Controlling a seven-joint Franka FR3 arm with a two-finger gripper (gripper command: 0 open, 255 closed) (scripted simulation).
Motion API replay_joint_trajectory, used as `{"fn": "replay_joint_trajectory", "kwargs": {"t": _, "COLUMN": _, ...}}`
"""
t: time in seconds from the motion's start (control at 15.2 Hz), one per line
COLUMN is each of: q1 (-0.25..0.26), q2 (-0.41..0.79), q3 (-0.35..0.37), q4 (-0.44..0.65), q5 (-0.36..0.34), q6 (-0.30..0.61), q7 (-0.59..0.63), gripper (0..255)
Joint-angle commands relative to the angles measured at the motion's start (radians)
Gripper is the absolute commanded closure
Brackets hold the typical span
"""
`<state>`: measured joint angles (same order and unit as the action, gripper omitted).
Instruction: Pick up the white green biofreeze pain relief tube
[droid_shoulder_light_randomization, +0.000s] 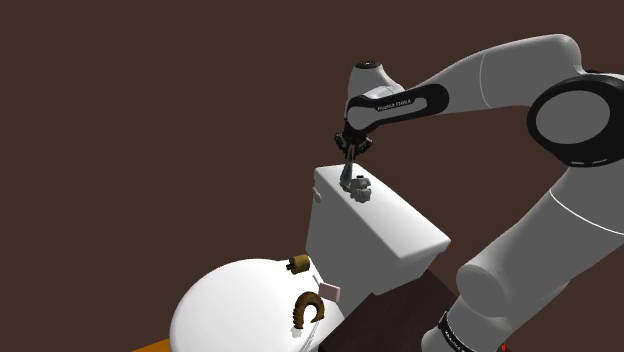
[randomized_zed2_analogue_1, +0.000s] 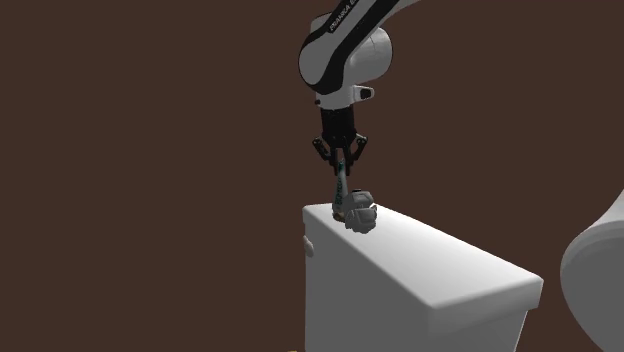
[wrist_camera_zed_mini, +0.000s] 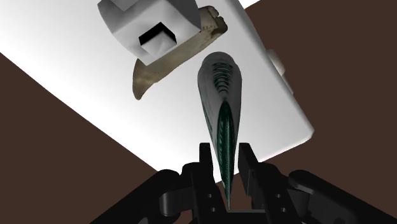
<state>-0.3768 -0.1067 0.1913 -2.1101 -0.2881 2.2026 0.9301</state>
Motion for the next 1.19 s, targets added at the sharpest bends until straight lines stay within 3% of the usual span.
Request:
{"fn": "replay_joint_trajectory", "kwargs": {"t": 0.0, "q1": 0.000, "q2": 0.000, "q3": 0.000, "q4": 0.000, "q5": 0.000, "q6": -0.001, "q7": 0.000, "gripper": 255}}
{"fn": "replay_joint_trajectory", "kwargs": {"t": 1.12, "q1": 0.005, "q2": -0.032, "q3": 0.000, "q4": 0.167, "q5": 0.038, "q6": -0.193, "q7": -0.059, "gripper": 255}}
